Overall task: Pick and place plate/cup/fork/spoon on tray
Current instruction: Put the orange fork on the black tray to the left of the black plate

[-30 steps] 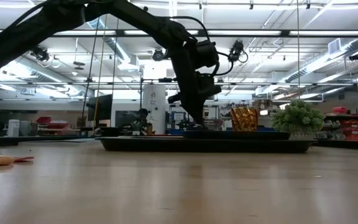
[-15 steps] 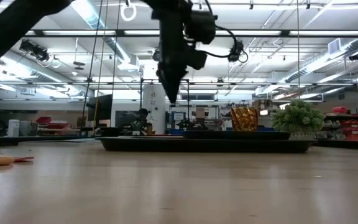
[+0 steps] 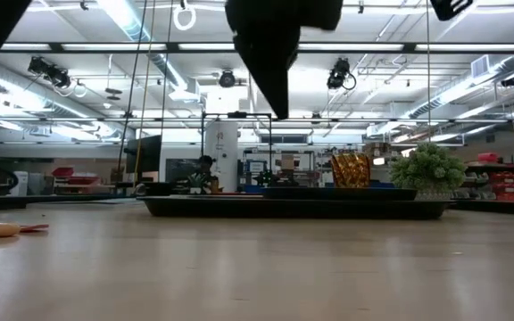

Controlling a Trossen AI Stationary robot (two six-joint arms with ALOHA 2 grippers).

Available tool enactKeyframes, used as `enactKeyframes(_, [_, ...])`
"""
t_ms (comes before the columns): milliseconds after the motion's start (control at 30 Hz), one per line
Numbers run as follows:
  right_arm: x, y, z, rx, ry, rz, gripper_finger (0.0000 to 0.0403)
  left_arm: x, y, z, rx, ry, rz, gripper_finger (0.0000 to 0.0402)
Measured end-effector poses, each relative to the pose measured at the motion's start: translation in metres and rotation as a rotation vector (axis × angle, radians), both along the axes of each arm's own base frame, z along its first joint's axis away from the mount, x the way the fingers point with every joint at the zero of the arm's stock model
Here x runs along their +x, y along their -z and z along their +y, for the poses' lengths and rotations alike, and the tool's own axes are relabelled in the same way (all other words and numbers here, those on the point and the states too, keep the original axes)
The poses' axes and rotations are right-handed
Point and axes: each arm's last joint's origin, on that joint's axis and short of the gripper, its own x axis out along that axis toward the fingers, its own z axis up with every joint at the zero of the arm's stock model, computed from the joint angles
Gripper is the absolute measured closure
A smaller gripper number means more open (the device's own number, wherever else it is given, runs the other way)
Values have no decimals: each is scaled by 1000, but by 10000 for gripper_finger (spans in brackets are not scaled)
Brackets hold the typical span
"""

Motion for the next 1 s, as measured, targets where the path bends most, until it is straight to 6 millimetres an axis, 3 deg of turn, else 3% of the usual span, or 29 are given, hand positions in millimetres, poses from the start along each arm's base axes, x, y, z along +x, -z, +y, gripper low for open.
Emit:
enactKeyframes(167, [3,25,4,40,-49,-73,286,-17,2,-49,80,-36,3,361])
enactKeyframes(367, [4,40,4,50,-59,-159,286,-36,3,-79,105,-206,-15,361])
enactKeyframes(467, [3,40,5,61,-100,-162,286,-44,17,-89,121,-293,-26,367])
enactKeyframes(700, [2,40,8,80,-213,-160,286,-88,61,-100,116,-656,-7,396])
enactKeyframes(1000, [1,40,9,49,-274,-176,286,-146,55,-122,-3,-1226,-191,392])
